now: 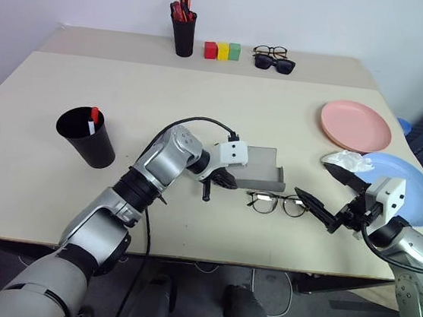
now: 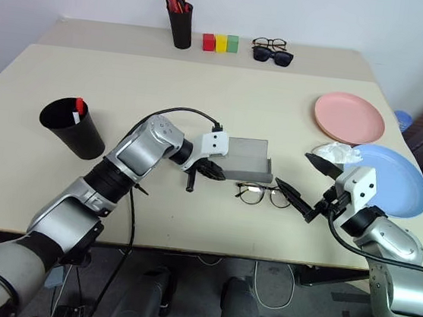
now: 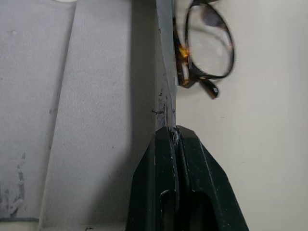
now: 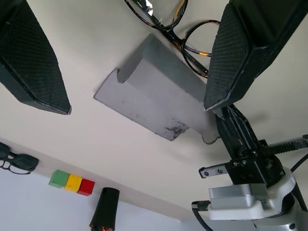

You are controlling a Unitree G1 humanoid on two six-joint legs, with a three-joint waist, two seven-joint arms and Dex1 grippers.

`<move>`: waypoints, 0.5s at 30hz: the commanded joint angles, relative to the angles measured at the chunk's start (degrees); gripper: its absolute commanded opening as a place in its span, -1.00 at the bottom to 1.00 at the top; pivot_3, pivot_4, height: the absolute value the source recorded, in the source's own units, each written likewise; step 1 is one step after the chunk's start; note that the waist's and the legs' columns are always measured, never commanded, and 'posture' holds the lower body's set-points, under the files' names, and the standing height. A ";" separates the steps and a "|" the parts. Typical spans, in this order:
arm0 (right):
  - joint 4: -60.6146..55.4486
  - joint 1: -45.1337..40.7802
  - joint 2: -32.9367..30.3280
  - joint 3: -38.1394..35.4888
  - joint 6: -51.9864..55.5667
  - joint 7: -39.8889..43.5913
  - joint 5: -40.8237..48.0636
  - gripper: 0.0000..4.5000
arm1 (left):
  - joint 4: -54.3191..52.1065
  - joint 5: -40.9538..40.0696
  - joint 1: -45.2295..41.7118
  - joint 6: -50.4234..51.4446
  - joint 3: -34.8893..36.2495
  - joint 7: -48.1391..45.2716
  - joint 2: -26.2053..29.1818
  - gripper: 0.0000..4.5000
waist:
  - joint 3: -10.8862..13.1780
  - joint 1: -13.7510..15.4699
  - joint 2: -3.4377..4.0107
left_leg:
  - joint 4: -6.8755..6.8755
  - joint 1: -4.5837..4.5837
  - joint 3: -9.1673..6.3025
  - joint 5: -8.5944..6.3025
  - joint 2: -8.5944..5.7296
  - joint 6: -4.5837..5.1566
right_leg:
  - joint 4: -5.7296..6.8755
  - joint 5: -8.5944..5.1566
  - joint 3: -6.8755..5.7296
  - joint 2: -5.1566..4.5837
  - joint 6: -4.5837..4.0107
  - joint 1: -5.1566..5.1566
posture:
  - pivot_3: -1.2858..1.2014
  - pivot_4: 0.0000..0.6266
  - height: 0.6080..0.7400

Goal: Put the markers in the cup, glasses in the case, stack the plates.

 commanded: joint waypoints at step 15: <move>-2.42 4.71 -3.74 -2.05 -0.04 4.28 -0.32 1.00 | 8.62 -0.30 -1.91 -11.14 -0.07 1.41 2.24 -0.98 | -0.03 0.08 0.03 | 0.04 0.19 0.01 0.00 0.01 0.00 | 0.01 -0.01 0.00 -0.01 -0.02 0.19 | 0.03 -0.52 1.00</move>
